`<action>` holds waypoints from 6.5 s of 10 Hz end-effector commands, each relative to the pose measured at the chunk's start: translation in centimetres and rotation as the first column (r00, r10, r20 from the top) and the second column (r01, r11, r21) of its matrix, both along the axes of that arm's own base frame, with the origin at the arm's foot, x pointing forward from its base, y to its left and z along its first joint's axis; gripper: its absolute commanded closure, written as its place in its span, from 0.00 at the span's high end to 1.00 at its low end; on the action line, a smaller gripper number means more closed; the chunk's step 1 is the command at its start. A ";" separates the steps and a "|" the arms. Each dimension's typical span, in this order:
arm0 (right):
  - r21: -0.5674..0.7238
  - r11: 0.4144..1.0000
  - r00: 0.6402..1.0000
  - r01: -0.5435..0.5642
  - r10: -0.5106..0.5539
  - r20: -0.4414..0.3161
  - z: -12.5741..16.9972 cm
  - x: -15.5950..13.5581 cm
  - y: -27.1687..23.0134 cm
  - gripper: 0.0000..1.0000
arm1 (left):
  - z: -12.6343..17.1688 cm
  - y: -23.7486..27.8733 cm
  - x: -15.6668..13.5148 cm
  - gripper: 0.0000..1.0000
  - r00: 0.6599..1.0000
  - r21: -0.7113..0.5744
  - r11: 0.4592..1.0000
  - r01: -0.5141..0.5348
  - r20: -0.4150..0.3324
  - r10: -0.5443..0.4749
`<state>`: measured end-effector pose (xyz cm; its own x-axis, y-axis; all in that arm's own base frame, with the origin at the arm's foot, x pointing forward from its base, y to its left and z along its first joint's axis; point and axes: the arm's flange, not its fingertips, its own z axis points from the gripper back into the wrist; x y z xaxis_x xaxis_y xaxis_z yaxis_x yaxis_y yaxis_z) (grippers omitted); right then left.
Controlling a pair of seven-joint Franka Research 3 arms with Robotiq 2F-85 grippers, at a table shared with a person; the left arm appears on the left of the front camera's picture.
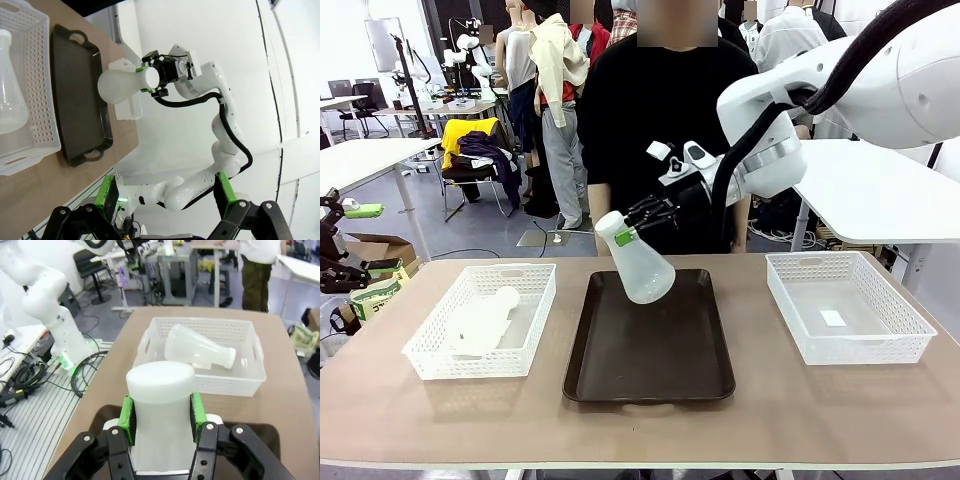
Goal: Prepare the laboratory tools.
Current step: Place the picked Big flask upright in the Handle tray as instructed by the person, then pick up the Big flask that the person points to.
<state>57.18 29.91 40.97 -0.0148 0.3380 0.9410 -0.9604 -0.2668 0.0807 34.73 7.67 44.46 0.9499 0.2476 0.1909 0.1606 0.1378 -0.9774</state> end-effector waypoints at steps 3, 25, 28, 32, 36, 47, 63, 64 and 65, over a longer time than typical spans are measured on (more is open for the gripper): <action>0.268 0.956 0.988 -0.122 0.092 0.120 -2.8 1.6 -1.2 0.00 | 0.0 0.1 -0.2 1.00 1.000 0.000 1.000 0.008 0.009 -0.008; 0.212 0.966 0.983 0.149 -0.121 -0.140 -11.3 7.1 -3.6 1.00 | 0.0 0.1 -0.2 1.00 1.000 0.000 1.000 0.008 0.009 -0.008; 0.036 0.993 0.988 0.117 -0.112 -0.109 -9.8 6.0 -3.3 1.00 | 0.0 0.1 -0.2 1.00 1.000 0.000 1.000 0.008 0.009 -0.008; -0.086 0.990 0.988 0.112 -0.120 -0.098 -8.0 5.0 -4.4 1.00 | 0.0 0.1 -0.2 1.00 1.000 0.000 1.000 0.008 0.009 -0.008; -0.062 0.992 0.990 0.107 -0.112 -0.081 -8.0 5.8 -4.3 1.00 | 0.0 0.1 -0.2 1.00 1.000 0.000 1.000 0.008 0.009 -0.008; -0.139 0.980 0.985 0.141 -0.153 -0.084 -6.3 4.9 -5.6 1.00 | 0.0 0.1 -0.2 1.00 1.000 0.000 1.000 0.008 0.009 -0.008; -0.023 0.903 0.902 0.430 -0.431 -0.039 1.6 -0.4 -20.9 1.00 | 0.0 0.1 -0.2 1.00 1.000 0.000 1.000 0.008 0.009 -0.008; -0.023 0.903 0.902 0.430 -0.431 -0.039 1.6 -0.4 -20.9 1.00 | 0.0 0.1 -0.2 1.00 1.000 0.000 1.000 0.008 0.009 -0.008; -0.023 0.903 0.902 0.430 -0.431 -0.039 1.6 -0.4 -20.9 1.00 | 0.0 0.1 -0.2 1.00 1.000 0.000 1.000 0.008 0.009 -0.008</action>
